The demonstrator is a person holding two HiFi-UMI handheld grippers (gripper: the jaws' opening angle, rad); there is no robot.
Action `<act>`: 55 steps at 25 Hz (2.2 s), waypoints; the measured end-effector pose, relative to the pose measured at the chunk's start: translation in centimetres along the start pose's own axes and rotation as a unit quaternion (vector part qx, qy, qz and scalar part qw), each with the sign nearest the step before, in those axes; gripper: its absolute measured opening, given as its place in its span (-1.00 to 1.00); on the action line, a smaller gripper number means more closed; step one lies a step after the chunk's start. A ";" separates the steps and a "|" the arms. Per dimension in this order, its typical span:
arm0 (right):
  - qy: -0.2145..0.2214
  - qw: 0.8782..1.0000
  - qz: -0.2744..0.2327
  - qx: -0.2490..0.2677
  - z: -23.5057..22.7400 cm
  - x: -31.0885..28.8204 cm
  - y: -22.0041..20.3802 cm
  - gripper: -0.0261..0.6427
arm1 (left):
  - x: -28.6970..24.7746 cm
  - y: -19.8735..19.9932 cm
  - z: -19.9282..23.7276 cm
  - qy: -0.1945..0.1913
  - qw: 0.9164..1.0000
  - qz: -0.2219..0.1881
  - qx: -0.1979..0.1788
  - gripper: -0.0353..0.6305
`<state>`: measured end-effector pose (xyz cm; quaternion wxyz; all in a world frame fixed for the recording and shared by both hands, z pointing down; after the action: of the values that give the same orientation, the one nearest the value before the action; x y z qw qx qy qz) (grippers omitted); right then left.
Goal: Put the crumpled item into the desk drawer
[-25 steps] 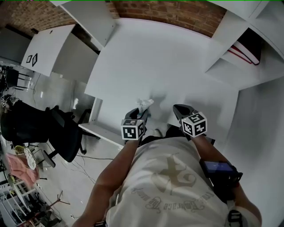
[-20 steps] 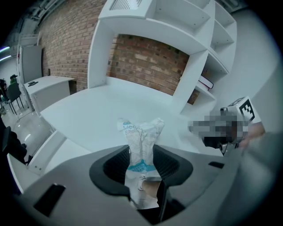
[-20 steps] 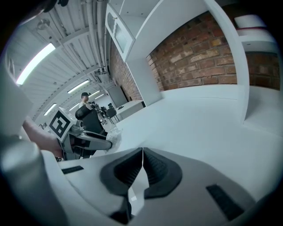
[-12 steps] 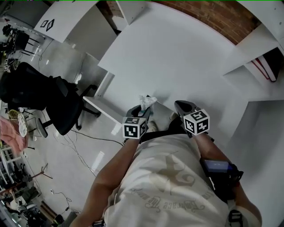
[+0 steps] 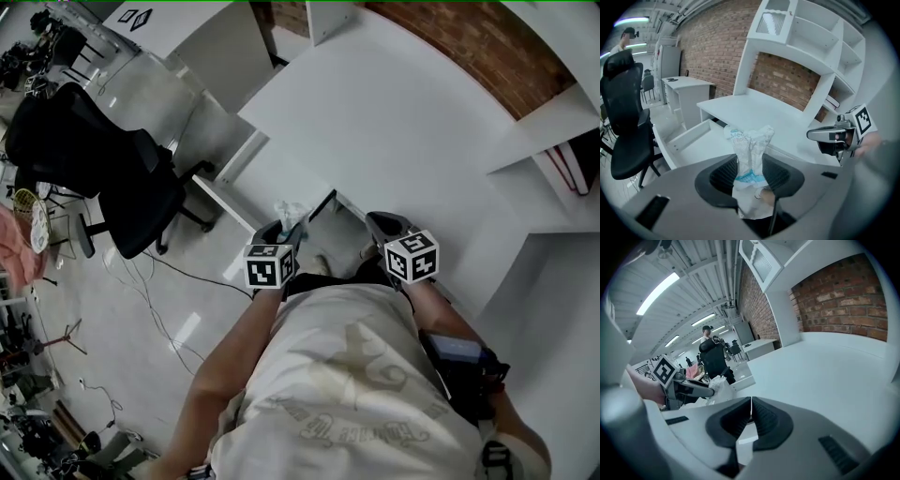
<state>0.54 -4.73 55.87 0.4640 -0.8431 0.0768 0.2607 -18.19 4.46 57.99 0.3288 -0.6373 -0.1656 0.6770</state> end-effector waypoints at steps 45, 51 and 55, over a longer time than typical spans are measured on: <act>0.044 0.998 0.041 0.012 4.4 -8.3 2.5 -0.85 | -3.5 0.6 7.8 -0.004 0.999 0.034 -0.004 -0.35; 0.060 0.997 0.053 0.019 3.2 -8.1 3.9 -0.85 | -5.8 1.7 6.4 0.001 0.999 0.051 -0.002 -0.35; 0.070 0.996 0.059 0.023 2.7 -9.4 4.1 -0.85 | -7.6 1.4 7.2 0.006 0.998 0.065 0.009 -0.35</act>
<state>-10.00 -5.87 56.51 0.4607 -0.8424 0.1643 0.2262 -25.71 -0.21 63.78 0.2909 -0.6476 -0.1163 0.6946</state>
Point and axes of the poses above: the fingertips, and each gripper's own axes: x backward along the fingers, z to its left, y out of its top, the point moved 3 cm from there along x, backward along the fingers, and after that the axes turned 10 degrees about y, right-handed, at the moved point
